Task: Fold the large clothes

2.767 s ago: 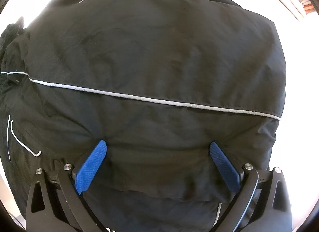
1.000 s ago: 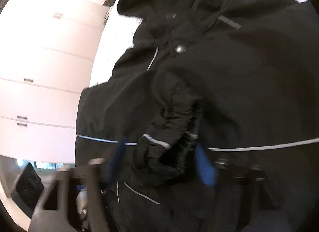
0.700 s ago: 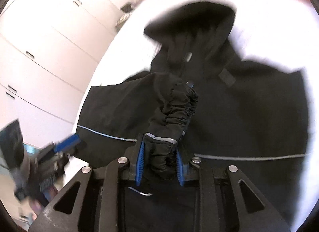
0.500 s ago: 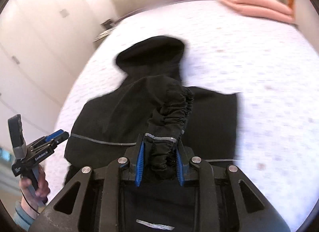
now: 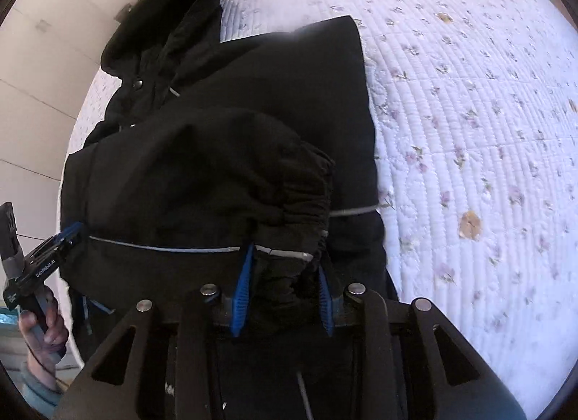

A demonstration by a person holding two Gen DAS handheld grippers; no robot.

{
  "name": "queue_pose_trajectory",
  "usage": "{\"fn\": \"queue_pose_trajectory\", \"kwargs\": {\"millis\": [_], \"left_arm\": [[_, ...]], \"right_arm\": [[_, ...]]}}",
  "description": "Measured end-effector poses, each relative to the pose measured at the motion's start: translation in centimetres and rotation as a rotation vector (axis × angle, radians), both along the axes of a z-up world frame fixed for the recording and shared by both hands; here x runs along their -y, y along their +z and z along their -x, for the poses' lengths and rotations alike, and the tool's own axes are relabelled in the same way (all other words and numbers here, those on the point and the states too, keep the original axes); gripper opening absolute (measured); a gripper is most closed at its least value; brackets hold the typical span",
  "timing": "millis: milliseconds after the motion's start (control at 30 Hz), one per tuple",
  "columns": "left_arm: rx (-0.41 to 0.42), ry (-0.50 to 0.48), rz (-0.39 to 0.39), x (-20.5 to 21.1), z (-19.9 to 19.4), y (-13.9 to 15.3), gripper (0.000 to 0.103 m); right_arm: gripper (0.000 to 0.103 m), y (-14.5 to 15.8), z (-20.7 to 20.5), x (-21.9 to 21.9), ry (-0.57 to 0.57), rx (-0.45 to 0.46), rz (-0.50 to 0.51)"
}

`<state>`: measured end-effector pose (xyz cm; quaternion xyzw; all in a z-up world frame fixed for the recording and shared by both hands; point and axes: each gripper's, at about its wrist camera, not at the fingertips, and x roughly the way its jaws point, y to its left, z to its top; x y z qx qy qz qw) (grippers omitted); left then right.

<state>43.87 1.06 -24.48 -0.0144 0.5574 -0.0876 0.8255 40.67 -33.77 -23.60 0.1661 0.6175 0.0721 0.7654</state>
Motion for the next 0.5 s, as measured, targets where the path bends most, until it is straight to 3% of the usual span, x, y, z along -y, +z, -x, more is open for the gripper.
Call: {"fn": "queue_pose_trajectory", "kwargs": {"millis": [67, 133, 167, 267, 367, 433, 500], "left_arm": [[0.061, -0.014, -0.005, 0.1, 0.8, 2.6, 0.036], [0.097, -0.03, 0.005, 0.4, 1.3, 4.5, 0.036], [0.115, -0.035, 0.02, 0.7, 1.4, 5.5, 0.037], [0.128, -0.044, 0.035, 1.5, 0.9, 6.2, 0.043], [0.09, -0.029, -0.04, 2.1, -0.5, 3.8, 0.059], [0.06, -0.01, -0.012, 2.0, -1.1, 1.7, 0.059], [-0.025, 0.042, -0.014, 1.6, -2.0, -1.5, 0.058]], "right_arm": [[0.045, 2.6, 0.4, -0.3, 0.03, 0.009, 0.039], [0.052, 5.9, 0.7, -1.3, 0.068, 0.084, 0.085], [0.06, 7.2, 0.7, -1.7, 0.077, 0.119, 0.087], [0.062, 9.4, -0.2, -4.5, 0.103, 0.191, 0.046], [0.062, 8.0, -1.7, -8.1, 0.156, 0.2, 0.089], [0.061, 5.4, -3.2, -10.6, 0.191, 0.161, 0.125], [0.06, 2.1, -4.2, -12.3, 0.199, 0.094, 0.19]]}}
